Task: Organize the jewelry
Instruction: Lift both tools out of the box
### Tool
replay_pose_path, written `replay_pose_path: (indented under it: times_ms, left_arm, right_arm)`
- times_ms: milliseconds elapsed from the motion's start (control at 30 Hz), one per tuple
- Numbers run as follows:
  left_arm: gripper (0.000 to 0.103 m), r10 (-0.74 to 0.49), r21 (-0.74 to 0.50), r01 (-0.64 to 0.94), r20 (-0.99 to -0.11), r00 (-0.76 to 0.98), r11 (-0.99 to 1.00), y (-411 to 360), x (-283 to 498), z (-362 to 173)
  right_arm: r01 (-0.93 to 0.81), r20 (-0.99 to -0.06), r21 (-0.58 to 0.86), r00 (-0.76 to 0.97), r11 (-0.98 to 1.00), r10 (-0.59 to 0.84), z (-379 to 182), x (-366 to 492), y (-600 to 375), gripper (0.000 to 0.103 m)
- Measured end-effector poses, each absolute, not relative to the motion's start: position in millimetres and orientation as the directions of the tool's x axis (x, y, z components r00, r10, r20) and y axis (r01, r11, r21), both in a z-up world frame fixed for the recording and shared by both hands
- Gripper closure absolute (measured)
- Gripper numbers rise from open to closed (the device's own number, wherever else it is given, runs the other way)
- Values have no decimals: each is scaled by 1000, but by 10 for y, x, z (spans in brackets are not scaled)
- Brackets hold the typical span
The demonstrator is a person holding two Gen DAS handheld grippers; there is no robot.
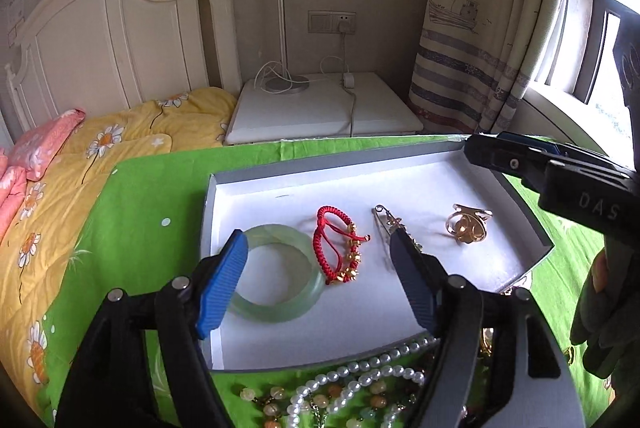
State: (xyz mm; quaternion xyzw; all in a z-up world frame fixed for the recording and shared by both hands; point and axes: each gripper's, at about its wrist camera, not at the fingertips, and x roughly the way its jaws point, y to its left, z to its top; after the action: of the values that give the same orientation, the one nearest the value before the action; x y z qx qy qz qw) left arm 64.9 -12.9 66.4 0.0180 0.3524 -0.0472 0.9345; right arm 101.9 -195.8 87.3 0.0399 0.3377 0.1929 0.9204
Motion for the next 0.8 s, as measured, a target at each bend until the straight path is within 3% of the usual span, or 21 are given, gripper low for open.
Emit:
replay_pose_path:
  times_ms: [333, 400, 500, 800]
  left_arm:
    - [17, 0, 46, 41, -668, 744, 998, 50, 230, 652]
    - [16, 6, 53, 40, -671, 741, 998, 68, 131, 630]
    - [7, 15, 44, 20, -670, 742, 999, 148, -55, 591]
    - [7, 24, 3, -31, -722, 692, 1000, 482, -373, 326]
  right_arm:
    - [-292, -620, 203, 700, 934, 354, 855, 644, -2229, 41]
    - [-287, -623, 210, 697, 935, 354, 844, 561, -2289, 30]
    - [-275, -628, 206, 699, 939, 342, 799, 424, -2410, 25]
    - [-173, -682, 241, 670, 955, 294, 491, 94, -2888, 20]
